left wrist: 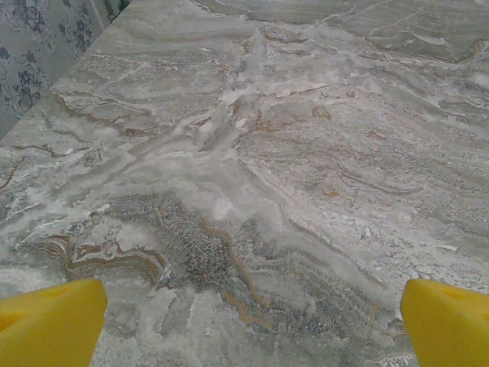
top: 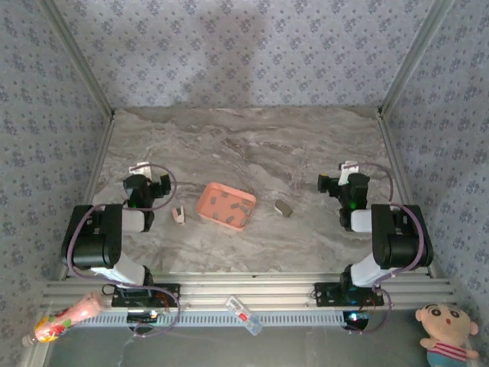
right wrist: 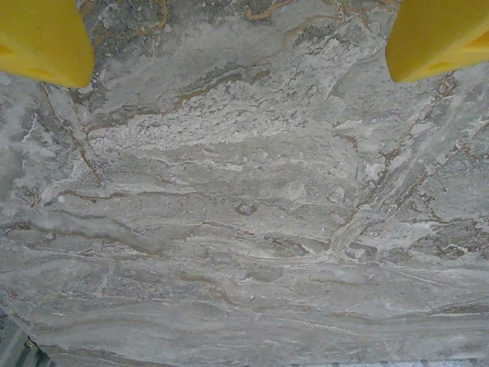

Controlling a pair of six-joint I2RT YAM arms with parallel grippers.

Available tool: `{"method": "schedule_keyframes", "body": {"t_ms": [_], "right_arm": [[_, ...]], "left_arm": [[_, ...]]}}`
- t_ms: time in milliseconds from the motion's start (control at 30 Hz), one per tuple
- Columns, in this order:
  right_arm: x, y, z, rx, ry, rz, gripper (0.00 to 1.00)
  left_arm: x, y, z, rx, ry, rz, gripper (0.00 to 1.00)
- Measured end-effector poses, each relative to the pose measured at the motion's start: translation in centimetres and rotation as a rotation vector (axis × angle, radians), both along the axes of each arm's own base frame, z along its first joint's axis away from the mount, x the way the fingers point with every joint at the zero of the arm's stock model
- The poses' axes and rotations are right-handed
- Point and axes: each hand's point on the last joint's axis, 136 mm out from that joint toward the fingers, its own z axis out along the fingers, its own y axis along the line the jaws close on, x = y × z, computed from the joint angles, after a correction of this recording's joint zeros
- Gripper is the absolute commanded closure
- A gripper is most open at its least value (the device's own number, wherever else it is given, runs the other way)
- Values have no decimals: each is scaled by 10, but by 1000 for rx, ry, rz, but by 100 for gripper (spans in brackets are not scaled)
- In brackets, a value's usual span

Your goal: Load the staples into the stapler

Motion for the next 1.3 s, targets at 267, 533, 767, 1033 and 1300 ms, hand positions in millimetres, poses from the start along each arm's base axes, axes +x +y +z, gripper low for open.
{"method": "schedule_keyframes", "body": {"t_ms": [267, 533, 767, 1033, 1300], "right_arm": [[0, 0, 0, 0, 0, 0, 0], [0, 0, 0, 0, 0, 0, 0], [0, 0, 0, 0, 0, 0, 0], [0, 0, 0, 0, 0, 0, 0], [0, 0, 0, 0, 0, 0, 0]], "left_arm": [[0, 0, 0, 0, 0, 0, 1], [0, 0, 0, 0, 0, 0, 2], [0, -3, 0, -8, 0, -16, 1], [0, -3, 0, -10, 0, -19, 2], [0, -3, 0, -9, 0, -19, 2]]}}
